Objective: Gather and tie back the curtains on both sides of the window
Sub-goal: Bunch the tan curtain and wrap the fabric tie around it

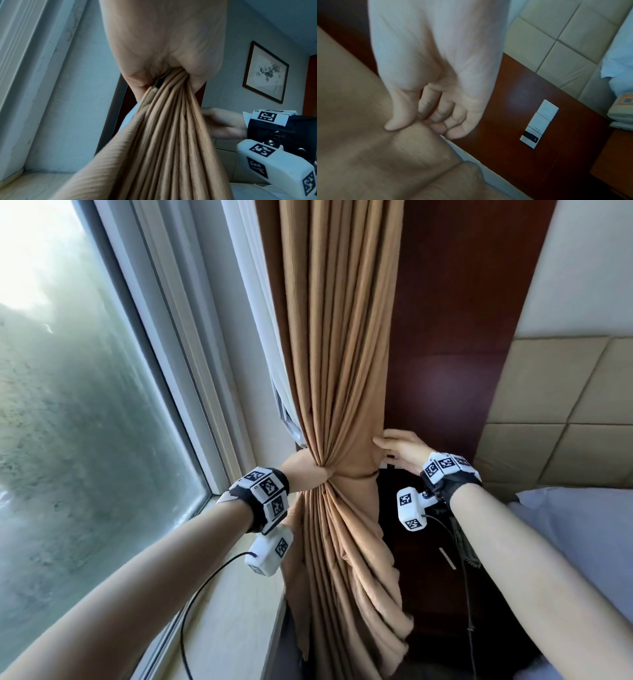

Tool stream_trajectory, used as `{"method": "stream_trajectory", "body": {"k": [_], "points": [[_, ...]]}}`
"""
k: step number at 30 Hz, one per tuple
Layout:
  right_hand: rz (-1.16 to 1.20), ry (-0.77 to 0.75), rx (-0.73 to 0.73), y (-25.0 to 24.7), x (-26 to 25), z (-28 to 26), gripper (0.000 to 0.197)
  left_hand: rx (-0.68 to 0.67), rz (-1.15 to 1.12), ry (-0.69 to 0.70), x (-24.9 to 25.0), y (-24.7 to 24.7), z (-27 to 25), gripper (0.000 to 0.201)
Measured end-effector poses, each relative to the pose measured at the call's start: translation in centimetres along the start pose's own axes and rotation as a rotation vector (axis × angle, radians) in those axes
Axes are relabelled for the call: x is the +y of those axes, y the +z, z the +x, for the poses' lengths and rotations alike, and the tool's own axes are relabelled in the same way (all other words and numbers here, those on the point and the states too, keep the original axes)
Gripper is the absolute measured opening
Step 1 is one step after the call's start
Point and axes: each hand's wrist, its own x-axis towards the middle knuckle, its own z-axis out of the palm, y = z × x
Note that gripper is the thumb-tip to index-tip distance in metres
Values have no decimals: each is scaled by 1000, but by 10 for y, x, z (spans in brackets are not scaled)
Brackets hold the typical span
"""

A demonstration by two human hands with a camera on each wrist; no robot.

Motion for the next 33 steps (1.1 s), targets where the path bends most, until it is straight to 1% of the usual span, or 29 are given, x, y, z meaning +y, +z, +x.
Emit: {"method": "stream_trajectory", "body": {"k": [1,2,6,8,10,12,14,16,18,20,22,24,26,27,28,30,31,32,33], "points": [[-22,-26,29,-2,2,-1,10,2,4,6,1,0,0,58],[-59,-60,79,-3,4,-1,9,7,4,12,2,1,0,58],[-243,-206,333,2,9,-3,28,30,-9,-16,3,6,6,59],[-337,-249,406,7,11,-11,30,36,-18,-46,4,7,7,61],[-458,-279,428,13,10,-26,28,41,-24,-60,6,10,9,60],[-546,-294,347,23,10,-44,25,58,-25,-65,10,12,11,59],[-595,-260,191,38,15,-63,20,63,-16,-79,15,15,14,57],[-673,-217,59,56,25,-83,19,42,3,-85,21,18,15,55],[-777,-212,-16,71,32,-103,21,15,7,-87,27,22,16,60],[-778,-203,-24,79,35,-115,22,-20,-6,-93,34,25,16,67],[-653,-160,1,81,33,-121,19,-58,-21,-87,39,26,19,68],[-497,-84,-9,82,31,-123,19,-86,-29,-91,45,24,19,69],[-392,-6,-57,86,35,-125,34,-97,-22,-120,48,23,22,59],[-398,25,-70,88,39,-128,39,-95,-19,-141,47,23,24,58],[-447,54,-74,91,45,-131,40,-94,-20,-157,45,23,28,59],[-631,107,-75,97,64,-138,35,-103,-34,-185,44,24,31,62],[-708,128,-77,103,74,-141,37,-112,-38,-195,44,23,32,64],[-746,137,-73,109,82,-145,44,-127,-43,-200,45,22,30,65],[-759,140,-65,117,87,-146,55,-139,-51,-214,45,23,32,67]]}}
